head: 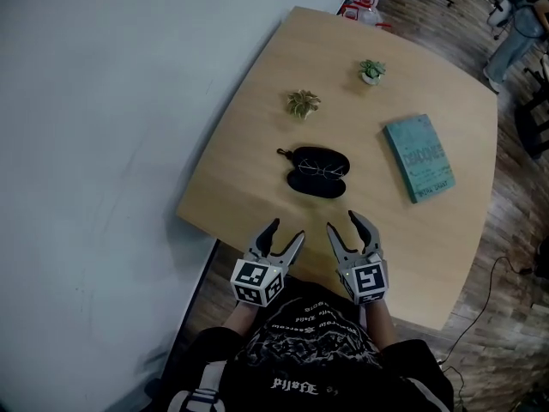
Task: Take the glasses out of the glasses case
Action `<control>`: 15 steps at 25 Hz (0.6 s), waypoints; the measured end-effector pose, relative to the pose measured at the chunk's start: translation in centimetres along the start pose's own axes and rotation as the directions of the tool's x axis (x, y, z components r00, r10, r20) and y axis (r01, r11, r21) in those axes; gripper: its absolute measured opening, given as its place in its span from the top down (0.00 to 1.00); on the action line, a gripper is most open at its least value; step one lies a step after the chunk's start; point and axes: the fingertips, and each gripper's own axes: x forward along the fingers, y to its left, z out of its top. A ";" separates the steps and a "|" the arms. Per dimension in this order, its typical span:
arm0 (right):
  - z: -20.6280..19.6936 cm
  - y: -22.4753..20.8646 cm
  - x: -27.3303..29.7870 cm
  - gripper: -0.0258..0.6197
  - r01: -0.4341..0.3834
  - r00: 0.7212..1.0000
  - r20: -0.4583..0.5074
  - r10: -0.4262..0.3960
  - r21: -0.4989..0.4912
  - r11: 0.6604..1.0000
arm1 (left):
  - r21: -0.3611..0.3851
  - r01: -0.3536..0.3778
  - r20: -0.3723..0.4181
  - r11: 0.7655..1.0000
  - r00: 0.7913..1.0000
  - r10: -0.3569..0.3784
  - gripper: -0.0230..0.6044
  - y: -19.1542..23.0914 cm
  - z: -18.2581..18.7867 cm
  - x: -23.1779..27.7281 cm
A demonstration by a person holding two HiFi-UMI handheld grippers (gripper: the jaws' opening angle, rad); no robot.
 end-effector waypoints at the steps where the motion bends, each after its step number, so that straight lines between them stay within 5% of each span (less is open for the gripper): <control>1: 0.2 -0.2 0.2 0.62 0.003 1.000 0.002 -0.003 0.000 1.000 | 0.010 -0.002 -0.005 1.000 1.000 0.002 0.51 0.1 0.0 0.1; 6: 3.5 -1.4 1.0 0.62 0.022 0.996 0.079 -0.029 0.092 0.995 | 0.033 0.015 -0.032 0.999 0.999 -0.014 0.51 0.6 0.2 0.6; 15: 6.7 -1.9 4.2 0.62 0.022 0.999 0.040 -0.018 -0.102 0.995 | 0.081 0.042 -0.024 0.996 0.999 -0.041 0.51 2.1 2.4 1.0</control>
